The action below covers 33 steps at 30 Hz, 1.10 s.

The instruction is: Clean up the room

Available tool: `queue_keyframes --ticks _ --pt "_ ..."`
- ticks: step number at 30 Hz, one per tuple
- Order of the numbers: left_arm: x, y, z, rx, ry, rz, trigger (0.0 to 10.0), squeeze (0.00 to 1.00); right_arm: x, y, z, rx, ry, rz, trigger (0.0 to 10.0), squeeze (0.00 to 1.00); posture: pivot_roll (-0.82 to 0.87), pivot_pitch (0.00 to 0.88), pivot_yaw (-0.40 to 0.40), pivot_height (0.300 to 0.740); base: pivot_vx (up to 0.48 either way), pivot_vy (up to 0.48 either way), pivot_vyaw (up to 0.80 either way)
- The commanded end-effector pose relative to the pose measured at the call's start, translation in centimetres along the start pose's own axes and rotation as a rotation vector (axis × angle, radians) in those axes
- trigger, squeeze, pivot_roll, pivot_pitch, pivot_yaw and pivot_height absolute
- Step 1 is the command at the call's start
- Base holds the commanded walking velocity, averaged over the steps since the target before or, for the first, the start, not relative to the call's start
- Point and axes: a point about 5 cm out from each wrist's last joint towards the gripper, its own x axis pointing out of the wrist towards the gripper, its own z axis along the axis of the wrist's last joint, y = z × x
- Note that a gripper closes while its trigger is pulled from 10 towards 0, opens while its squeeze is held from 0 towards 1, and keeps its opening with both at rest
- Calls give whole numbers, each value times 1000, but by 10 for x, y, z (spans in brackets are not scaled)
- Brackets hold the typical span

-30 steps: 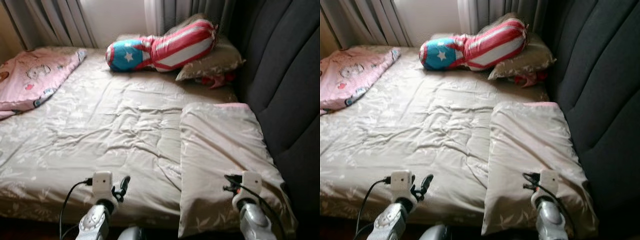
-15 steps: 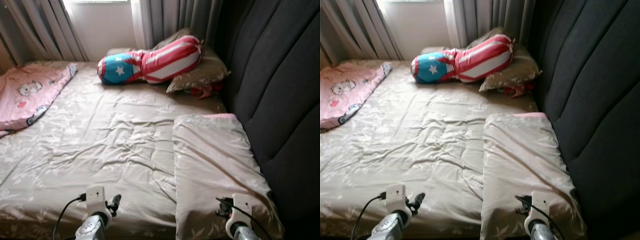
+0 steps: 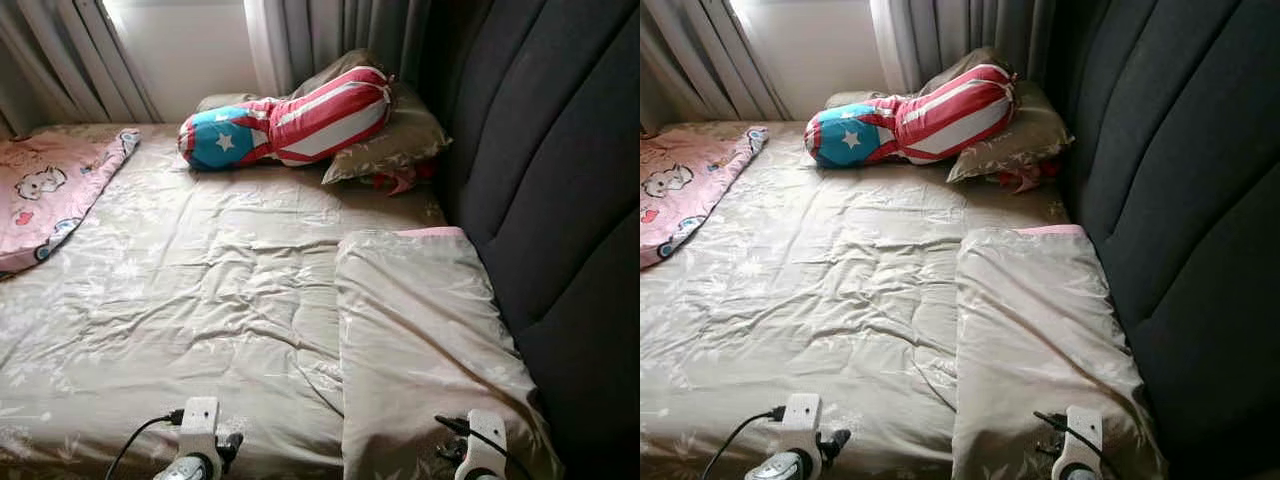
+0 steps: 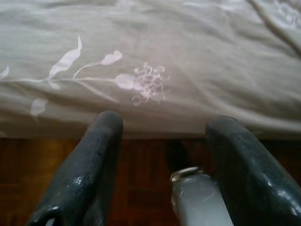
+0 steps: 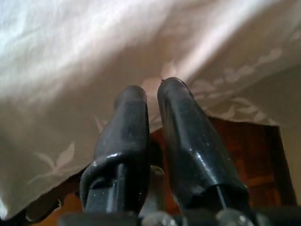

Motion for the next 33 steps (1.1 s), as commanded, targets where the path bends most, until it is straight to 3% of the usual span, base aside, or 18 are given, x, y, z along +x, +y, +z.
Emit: queue_keyframes --ticks 1,8,18,19,33 --pt "-3 3 -12 11 36 17 10000 0 -3 -1 -12 -2 38 -7 10000 0 -67 0 18 740 0 0 0" --pt "-6 7 -24 6 68 44 10000 0 -8 -15 -27 -11 87 -58 10000 0 -66 0 15 740 0 0 0" --pt "-5 1 -23 32 72 32 10000 0 -9 -12 -30 -28 108 -35 10000 0 -59 0 19 740 0 0 0" --pt "-5 0 -24 36 74 30 10000 0 -9 -11 -31 -36 110 -32 10000 1000 -59 0 19 740 0 0 0" --pt "-9 4 -35 42 109 42 10000 0 -11 -14 -38 -67 145 -29 10000 1000 -56 0 17 740 0 0 0"
